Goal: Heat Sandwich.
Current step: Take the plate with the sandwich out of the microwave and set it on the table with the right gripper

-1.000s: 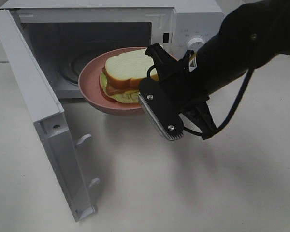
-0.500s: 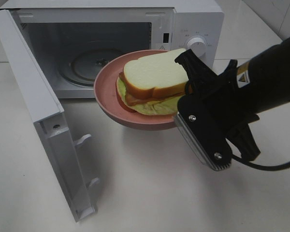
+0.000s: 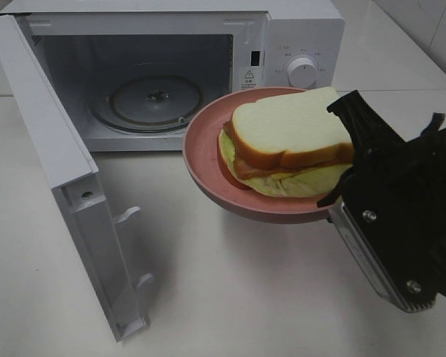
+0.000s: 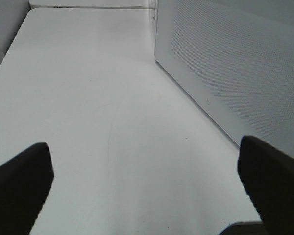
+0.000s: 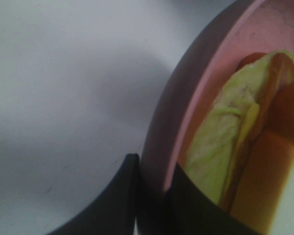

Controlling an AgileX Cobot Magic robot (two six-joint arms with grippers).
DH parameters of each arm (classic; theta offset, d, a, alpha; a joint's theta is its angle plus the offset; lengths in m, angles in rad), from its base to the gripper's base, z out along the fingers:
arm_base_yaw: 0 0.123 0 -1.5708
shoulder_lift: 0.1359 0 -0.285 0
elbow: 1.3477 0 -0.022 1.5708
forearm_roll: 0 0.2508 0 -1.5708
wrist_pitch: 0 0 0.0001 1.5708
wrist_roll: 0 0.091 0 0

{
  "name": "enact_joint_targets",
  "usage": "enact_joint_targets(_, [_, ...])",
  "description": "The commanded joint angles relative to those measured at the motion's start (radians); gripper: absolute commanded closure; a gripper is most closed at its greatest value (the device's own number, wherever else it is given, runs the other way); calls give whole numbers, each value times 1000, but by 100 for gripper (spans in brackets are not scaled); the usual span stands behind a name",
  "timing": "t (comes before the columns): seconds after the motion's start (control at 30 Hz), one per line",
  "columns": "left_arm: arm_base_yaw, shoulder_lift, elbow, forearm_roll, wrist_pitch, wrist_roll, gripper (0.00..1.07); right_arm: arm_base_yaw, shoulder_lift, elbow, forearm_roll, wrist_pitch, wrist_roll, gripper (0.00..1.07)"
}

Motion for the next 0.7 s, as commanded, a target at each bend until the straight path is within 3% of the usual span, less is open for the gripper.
enact_joint_targets(0.03, [3,-16,2,-2,-13,-1,9,-4,-54,24,-52,5,54,107])
enact_joint_targets(0.27, [3,-16,2,-2,-13,-1,9,-4,-113,67,-136,32,201,107])
enact_joint_targets(0.4, [3,-16,2,-2,-13,-1,9,-4,-120,80,-268,86,405,107])
enact_joint_targets(0.7, [3,-16,2,-2,-13,-1,9,-4,-119,80,-416,151,691,107])
